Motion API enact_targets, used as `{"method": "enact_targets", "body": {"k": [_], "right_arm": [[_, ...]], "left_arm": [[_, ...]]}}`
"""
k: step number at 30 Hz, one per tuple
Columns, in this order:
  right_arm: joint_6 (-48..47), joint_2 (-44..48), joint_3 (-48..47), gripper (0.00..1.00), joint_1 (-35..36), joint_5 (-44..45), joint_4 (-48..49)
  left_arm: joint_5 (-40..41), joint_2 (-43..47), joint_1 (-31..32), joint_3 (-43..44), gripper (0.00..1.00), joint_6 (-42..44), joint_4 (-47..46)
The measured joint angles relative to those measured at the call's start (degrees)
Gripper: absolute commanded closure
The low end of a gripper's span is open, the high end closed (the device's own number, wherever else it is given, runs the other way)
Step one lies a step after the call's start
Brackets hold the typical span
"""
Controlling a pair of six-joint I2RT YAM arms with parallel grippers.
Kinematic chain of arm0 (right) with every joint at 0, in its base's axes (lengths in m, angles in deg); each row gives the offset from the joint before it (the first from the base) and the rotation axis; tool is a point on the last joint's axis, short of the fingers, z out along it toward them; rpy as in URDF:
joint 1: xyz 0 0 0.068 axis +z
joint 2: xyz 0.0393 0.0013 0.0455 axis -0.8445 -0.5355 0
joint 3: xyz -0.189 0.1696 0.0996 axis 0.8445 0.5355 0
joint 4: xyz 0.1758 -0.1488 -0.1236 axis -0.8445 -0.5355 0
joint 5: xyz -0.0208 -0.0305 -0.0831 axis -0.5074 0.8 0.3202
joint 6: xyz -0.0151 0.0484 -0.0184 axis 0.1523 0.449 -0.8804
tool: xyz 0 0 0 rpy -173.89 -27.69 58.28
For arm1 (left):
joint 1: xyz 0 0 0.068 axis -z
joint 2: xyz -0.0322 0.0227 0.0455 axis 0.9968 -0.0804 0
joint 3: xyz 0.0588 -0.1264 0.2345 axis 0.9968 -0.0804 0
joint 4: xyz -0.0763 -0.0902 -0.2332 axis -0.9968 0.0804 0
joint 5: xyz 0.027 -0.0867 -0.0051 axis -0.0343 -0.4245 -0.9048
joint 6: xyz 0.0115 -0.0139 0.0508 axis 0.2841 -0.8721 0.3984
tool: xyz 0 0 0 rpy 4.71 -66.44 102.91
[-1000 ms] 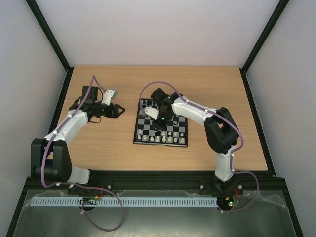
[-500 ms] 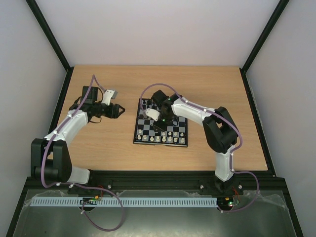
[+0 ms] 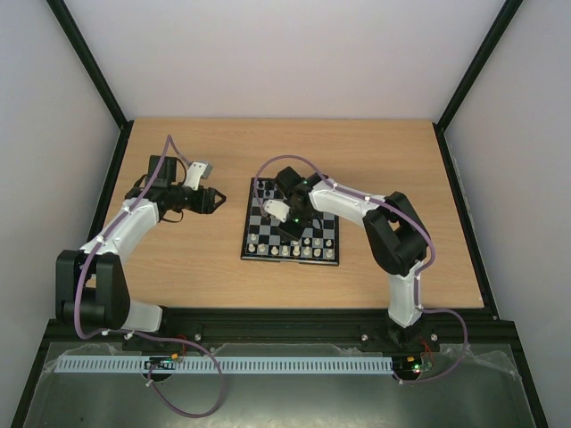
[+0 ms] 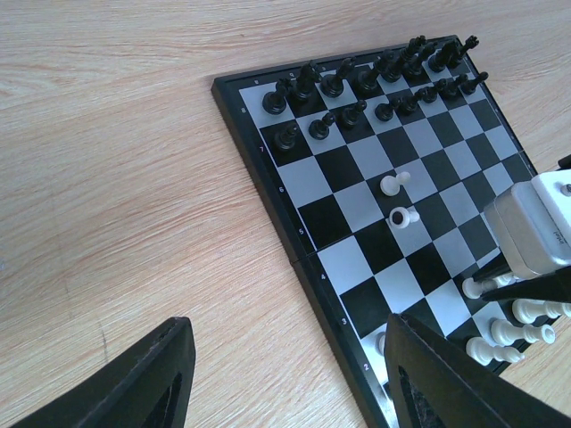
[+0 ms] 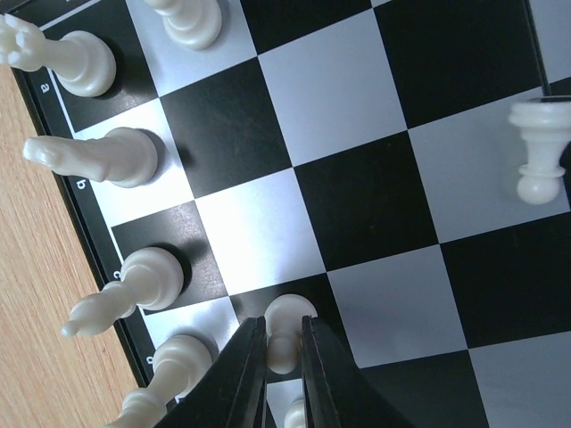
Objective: Set up the chess pieces on the board
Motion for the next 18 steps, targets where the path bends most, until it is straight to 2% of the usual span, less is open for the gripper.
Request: {"method": "enact_targets", "body": {"k": [18], "right_arm": [[-0.4, 0.2, 0.8, 0.9, 0.0, 0.2, 0.7]], "left_arm": [[-0.1, 0.0, 0.0, 0.0, 0.38, 0.0, 0.0]]}}
